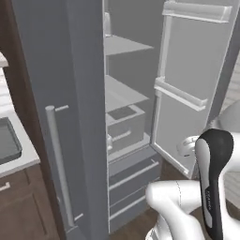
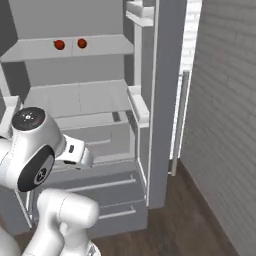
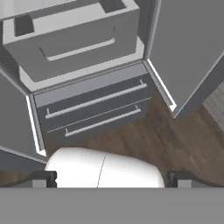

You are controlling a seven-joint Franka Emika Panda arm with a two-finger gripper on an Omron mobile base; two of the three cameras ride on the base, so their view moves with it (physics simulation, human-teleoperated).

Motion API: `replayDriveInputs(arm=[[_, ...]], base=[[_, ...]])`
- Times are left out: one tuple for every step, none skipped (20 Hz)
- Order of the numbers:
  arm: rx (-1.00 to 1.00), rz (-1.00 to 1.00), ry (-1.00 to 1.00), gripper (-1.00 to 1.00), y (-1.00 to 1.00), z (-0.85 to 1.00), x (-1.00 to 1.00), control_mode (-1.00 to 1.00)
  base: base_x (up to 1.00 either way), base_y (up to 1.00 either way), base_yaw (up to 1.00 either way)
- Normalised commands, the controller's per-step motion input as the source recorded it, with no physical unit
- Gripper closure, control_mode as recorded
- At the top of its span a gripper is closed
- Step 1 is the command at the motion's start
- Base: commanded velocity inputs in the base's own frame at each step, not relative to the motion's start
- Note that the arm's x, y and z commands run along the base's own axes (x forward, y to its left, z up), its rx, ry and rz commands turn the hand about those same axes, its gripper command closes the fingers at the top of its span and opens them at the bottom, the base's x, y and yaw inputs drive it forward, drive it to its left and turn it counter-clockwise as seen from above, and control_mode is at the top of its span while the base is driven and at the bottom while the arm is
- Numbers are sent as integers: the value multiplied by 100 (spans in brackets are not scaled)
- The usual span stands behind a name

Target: Place one tomato and one steak in each tupperware on the nearby counter, to pack two identical lunches.

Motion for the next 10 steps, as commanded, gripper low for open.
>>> replayDriveInputs(arm=[[0, 0, 0, -100, 0, 0, 0, 100], [0, 0, 0, -100, 0, 0, 0, 100], [0, 0, 0, -100, 0, 0, 0, 100], [0, 0, 0, -100, 0, 0, 0, 100], [0, 0, 0, -100, 0, 0, 0, 100], [0, 0, 0, -100, 0, 0, 0, 100], [0, 0, 0, -100, 0, 0, 0, 100], [0, 0, 0, -100, 0, 0, 0, 100], [0, 0, 0, -100, 0, 0, 0, 100], [0, 0, 0, -100, 0, 0, 0, 100]], base=[[74, -43, 66], [71, -46, 62], [64, -52, 57], [54, -54, 51], [47, -42, 48], [47, -20, 47], [44, 0, 45], [44, 0, 43], [43, 0, 41], [42, 0, 41]])
